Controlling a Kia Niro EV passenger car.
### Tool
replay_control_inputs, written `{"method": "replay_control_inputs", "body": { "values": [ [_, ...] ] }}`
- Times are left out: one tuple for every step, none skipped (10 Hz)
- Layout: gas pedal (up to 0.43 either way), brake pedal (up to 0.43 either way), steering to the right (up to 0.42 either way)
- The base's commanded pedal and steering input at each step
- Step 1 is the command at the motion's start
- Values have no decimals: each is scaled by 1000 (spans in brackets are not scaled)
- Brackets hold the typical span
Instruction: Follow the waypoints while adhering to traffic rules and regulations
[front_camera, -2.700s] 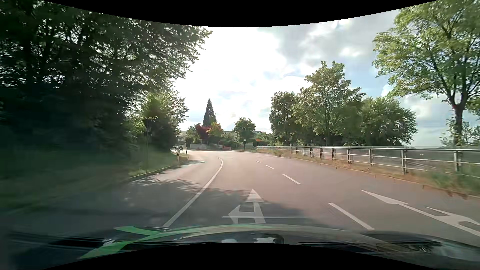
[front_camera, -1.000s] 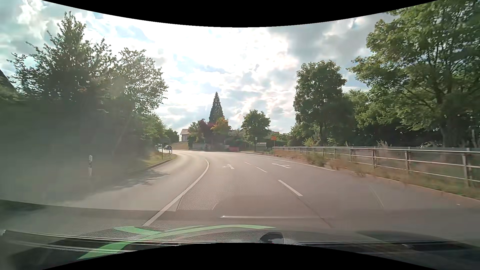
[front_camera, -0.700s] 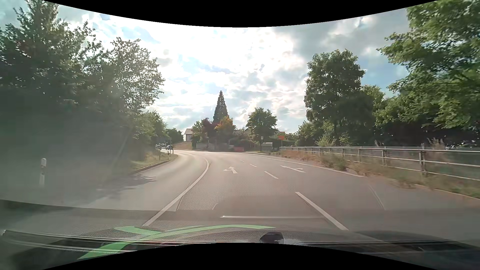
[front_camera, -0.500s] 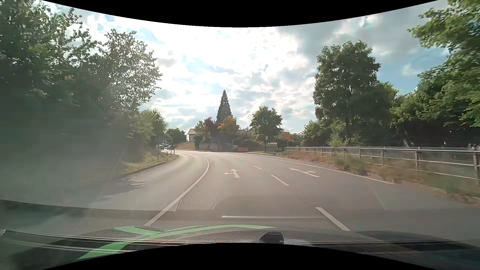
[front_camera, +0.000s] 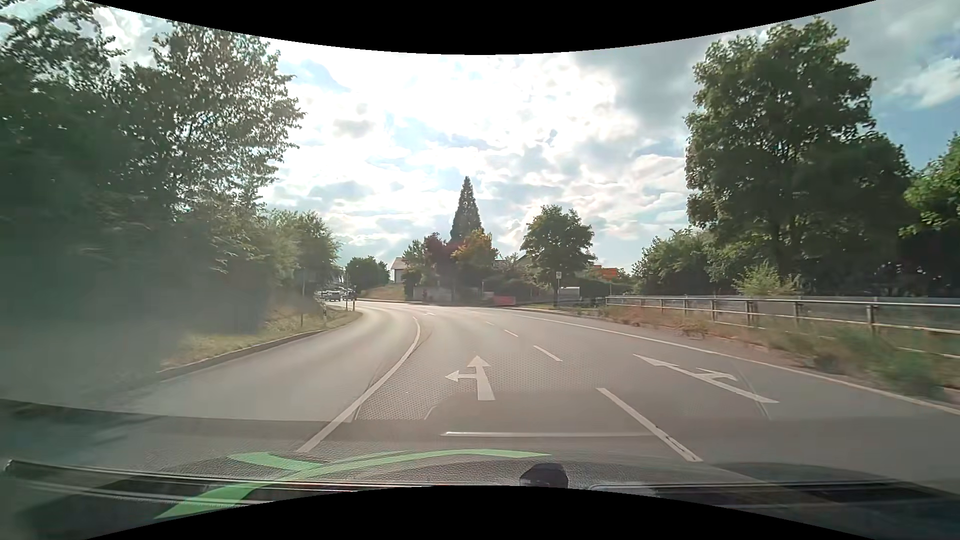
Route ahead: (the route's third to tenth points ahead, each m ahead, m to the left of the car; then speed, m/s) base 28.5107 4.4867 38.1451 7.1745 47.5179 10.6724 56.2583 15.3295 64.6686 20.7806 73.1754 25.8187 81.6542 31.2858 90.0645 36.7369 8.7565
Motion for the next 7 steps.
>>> {"method": "replay_control_inputs", "body": {
  "values": [
    [169, 0, -50],
    [150, 0, -50],
    [130, 0, -50],
    [130, 0, -49],
    [118, 0, -49],
    [118, 0, -49],
    [118, 0, -47]
  ]
}}
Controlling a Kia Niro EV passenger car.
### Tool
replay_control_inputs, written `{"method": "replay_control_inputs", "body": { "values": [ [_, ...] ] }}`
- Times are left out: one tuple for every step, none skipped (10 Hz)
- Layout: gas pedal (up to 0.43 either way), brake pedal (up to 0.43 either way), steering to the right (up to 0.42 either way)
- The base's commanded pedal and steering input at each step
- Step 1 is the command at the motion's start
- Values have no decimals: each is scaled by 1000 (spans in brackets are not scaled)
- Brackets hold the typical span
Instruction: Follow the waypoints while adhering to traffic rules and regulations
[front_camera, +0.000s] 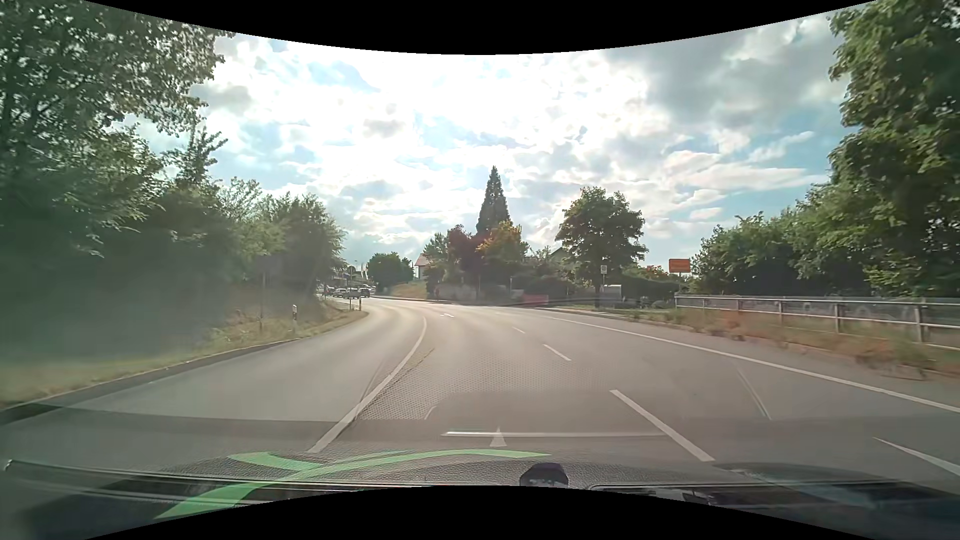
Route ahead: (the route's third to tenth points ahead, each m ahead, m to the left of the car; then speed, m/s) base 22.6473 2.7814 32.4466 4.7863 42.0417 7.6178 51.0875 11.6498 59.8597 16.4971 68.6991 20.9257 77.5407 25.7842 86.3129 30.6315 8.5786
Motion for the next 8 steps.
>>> {"method": "replay_control_inputs", "body": {
  "values": [
    [118, 0, -46],
    [118, 0, -46],
    [118, 0, -45],
    [118, 0, -44],
    [118, 0, -44],
    [118, 0, -43],
    [118, 0, -41],
    [118, 0, -40]
  ]
}}
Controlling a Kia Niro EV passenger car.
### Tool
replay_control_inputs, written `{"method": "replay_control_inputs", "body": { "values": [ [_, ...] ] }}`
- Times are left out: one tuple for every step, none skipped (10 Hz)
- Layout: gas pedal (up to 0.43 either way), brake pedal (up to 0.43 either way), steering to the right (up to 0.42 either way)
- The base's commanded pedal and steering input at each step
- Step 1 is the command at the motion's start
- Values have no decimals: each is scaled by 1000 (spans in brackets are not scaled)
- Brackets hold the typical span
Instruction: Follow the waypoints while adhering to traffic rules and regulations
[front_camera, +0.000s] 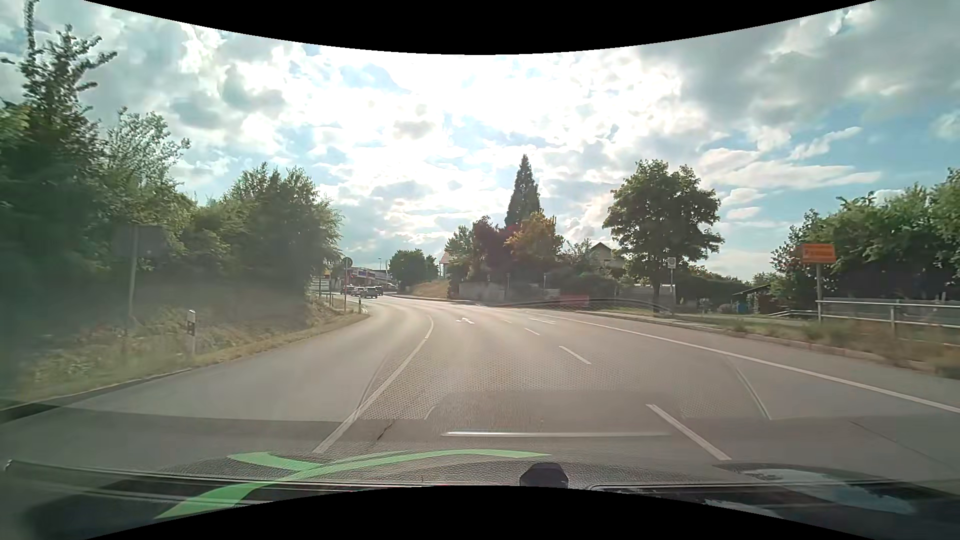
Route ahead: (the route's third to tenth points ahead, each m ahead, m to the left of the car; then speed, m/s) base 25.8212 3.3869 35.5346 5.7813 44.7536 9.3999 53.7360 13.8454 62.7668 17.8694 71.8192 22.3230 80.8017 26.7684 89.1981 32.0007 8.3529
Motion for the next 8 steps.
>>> {"method": "replay_control_inputs", "body": {
  "values": [
    [118, 0, -39],
    [118, 0, -37],
    [118, 0, -35],
    [118, 0, -32],
    [118, 0, -31],
    [118, 0, -31],
    [118, 0, -30],
    [118, 0, -30]
  ]
}}
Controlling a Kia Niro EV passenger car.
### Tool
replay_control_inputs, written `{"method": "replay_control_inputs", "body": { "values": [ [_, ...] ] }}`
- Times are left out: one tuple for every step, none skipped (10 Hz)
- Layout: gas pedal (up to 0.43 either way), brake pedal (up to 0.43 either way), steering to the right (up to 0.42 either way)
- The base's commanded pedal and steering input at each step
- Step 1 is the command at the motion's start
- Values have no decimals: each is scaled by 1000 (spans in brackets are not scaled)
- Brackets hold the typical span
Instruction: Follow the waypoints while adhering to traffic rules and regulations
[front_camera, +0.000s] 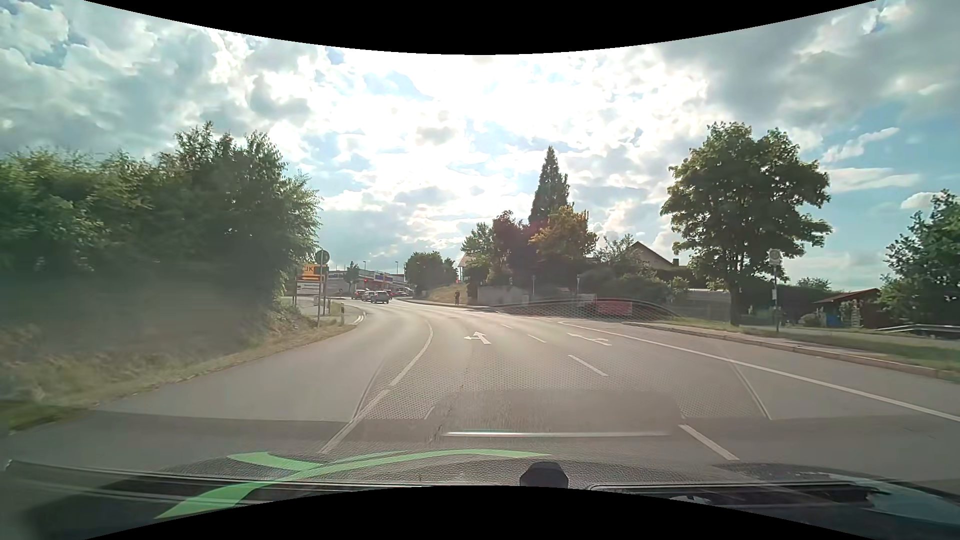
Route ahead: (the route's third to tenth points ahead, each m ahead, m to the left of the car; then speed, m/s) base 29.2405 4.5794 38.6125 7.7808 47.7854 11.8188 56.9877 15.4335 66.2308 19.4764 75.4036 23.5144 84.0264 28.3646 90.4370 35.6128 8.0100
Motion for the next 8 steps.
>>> {"method": "replay_control_inputs", "body": {
  "values": [
    [118, 0, -30],
    [118, 0, -30],
    [118, 0, -30],
    [118, 0, -29],
    [118, 0, -29],
    [118, 0, -30],
    [118, 0, -30],
    [118, 0, -30]
  ]
}}
